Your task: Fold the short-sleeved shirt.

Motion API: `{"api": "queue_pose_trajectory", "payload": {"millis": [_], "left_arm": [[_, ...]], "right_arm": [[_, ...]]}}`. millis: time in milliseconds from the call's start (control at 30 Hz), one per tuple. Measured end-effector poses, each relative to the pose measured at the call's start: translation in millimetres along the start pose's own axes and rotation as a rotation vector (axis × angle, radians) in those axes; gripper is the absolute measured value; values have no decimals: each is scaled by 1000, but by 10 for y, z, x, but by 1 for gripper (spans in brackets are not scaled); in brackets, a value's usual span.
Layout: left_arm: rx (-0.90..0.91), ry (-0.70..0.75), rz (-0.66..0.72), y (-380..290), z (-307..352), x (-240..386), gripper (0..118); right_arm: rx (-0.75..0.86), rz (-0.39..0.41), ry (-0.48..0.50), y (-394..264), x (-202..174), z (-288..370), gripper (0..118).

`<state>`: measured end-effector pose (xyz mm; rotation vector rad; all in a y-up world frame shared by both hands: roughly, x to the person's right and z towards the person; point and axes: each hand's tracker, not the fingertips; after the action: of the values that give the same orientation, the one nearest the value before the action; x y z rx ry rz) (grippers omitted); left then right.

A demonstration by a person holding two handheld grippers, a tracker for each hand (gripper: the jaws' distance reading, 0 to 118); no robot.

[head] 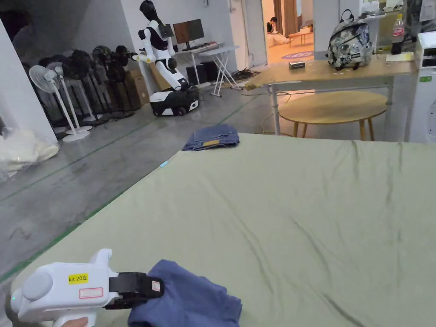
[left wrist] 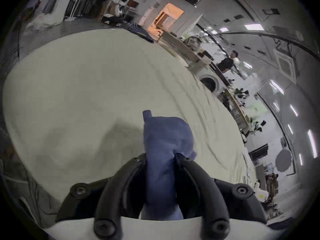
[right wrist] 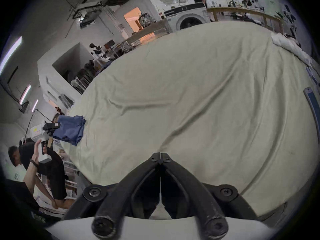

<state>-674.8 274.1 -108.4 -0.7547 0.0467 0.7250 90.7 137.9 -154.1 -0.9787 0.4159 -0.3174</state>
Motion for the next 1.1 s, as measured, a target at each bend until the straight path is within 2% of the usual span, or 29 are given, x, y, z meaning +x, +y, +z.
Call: {"api": "queue_pose_trajectory", "payload": {"millis": [33,67,133,167,233,300,400,467,567,633,700,767,933,1000,1033,1100], "left_arm": [[-7,7,-11,53,-72,-13,24],[-14,54,-12,122,-136,-57,31],[36,236,28,216,-253,30,65],[78,363,-9,269,-190,139,63],[147,425,-62,269,54,384,63],[248,462,-257,91,283,899,63],[420,390,-417,-118,644,1339,63],[517,324,-476,-402,817,1764,63],[569,236,-575,-770,898,2326,63],[641,212,-658,-1104,849,2741,63],[671,129,-755,-1387,817,3002,61],[681,95,-798,-1610,716,3277,57],[762,25,-820,-2142,495,3634,57],[780,57,-830,-2304,413,3770,56],[801,88,-825,-2342,371,3787,52],[780,81,-819,-2403,364,3829,31]], "right_arm": [[-4,-11,7,8,2,-6,0],[8,-14,11,6,9,1,0],[26,-15,16,23,0,63,0],[40,-6,15,43,-2,113,0],[86,28,1,94,5,194,0],[164,68,-23,200,11,276,0],[316,99,-46,429,-26,461,0],[417,152,-69,579,-137,633,0],[546,242,-154,770,-314,850,0],[614,288,-171,864,-408,967,0],[671,307,-187,928,-495,1056,0],[720,316,-190,977,-535,1111,0],[806,321,-189,1002,-652,1187,0],[832,315,-203,955,-680,1184,0],[845,311,-219,902,-700,1186,0],[844,313,-219,802,-697,1207,0]]}}
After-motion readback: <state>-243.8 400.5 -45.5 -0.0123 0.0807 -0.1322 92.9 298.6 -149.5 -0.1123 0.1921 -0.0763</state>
